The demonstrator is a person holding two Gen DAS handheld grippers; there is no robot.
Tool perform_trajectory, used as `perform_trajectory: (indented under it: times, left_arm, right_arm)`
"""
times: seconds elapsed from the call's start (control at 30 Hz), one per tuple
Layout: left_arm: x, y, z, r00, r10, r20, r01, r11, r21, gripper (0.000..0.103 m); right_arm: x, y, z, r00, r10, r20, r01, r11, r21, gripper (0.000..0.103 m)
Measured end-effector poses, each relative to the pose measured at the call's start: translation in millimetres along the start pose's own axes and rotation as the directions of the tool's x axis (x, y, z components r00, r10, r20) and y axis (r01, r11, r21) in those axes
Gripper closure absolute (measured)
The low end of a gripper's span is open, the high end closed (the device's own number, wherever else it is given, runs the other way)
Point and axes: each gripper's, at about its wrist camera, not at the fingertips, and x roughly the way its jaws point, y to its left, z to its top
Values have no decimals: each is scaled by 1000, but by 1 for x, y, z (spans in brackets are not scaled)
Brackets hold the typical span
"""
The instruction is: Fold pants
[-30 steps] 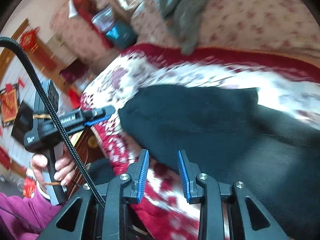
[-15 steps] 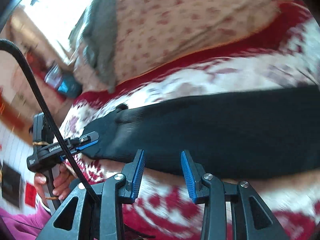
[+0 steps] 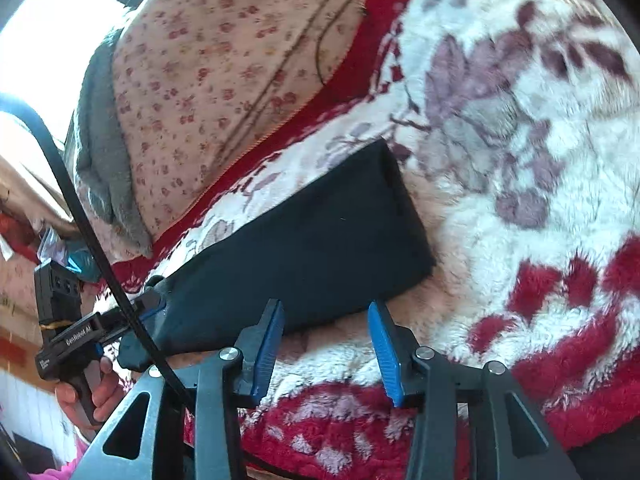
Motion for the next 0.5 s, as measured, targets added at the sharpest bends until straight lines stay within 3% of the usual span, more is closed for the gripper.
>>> perform_trajectory:
  times: [0.17,0.3,0.5]
  left_arm:
    - [31,-25,25,995,-68,-67,75,991,108,52]
    - [62,-47,45,976,-156,-152,183,965,186,52]
    - [101,-68,64,966,-138,-219,202,930,308,52]
  right_arm:
    - [17,-22,6,1000,30,7,-31,996,84,60]
    - [26,-34,21,993,103,57,-111,982,152,60]
    - [29,-36,23,984,168,63,-176,972,154,60]
